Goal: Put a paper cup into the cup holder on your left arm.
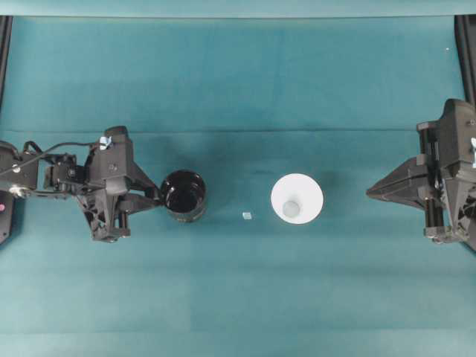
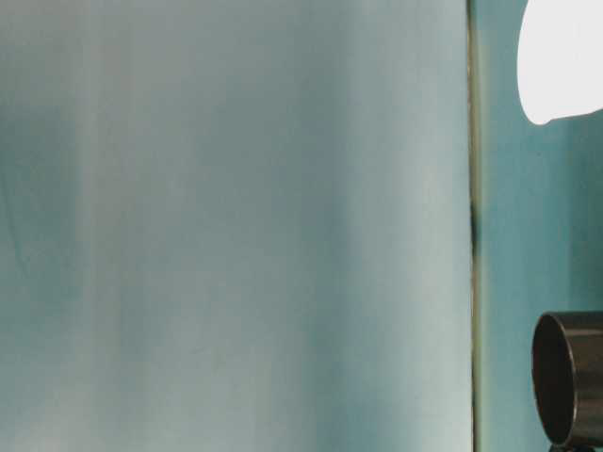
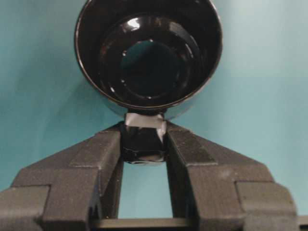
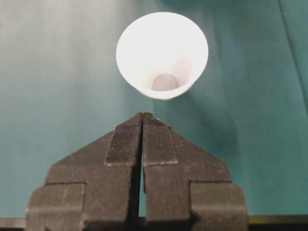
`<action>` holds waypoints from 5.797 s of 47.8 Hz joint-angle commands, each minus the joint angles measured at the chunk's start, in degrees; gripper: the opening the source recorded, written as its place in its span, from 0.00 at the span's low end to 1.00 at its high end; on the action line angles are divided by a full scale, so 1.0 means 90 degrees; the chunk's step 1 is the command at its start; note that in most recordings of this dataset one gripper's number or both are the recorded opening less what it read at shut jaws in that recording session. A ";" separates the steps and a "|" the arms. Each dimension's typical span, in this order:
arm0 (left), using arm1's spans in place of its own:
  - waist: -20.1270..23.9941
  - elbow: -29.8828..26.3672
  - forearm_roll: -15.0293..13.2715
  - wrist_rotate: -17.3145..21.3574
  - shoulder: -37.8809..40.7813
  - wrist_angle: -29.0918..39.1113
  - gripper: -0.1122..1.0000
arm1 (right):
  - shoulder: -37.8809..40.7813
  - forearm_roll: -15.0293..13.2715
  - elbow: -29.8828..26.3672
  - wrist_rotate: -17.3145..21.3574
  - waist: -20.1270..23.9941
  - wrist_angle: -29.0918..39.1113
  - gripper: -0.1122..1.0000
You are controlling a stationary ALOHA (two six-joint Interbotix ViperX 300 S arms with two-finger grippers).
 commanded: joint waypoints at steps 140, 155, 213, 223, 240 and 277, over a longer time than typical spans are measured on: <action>-0.0078 -0.1807 0.0020 0.0566 0.1699 -0.0527 0.37 | 0.0020 0.0000 -0.0146 0.0264 0.0010 0.0078 0.10; -0.0059 -0.1982 0.0020 0.0508 0.1807 -0.0459 0.60 | 0.0020 0.0000 -0.0156 0.0264 0.0000 0.0059 0.10; -0.0059 -0.1514 0.0010 0.0342 0.0791 0.0469 0.92 | 0.1621 -0.0137 -0.1201 0.0801 -0.0303 0.0859 0.53; -0.0107 -0.1289 0.0020 0.0244 0.0352 0.0781 0.92 | 0.2773 -0.0244 -0.2061 0.0752 -0.0313 0.1025 0.94; -0.0137 -0.1035 0.0020 0.0234 0.0029 0.0889 0.92 | 0.4004 -0.0615 -0.2852 0.0742 -0.0430 0.1250 0.92; -0.0137 -0.1006 0.0020 0.0254 0.0029 0.0879 0.92 | 0.5068 -0.0615 -0.2617 0.0791 -0.0791 0.0596 0.91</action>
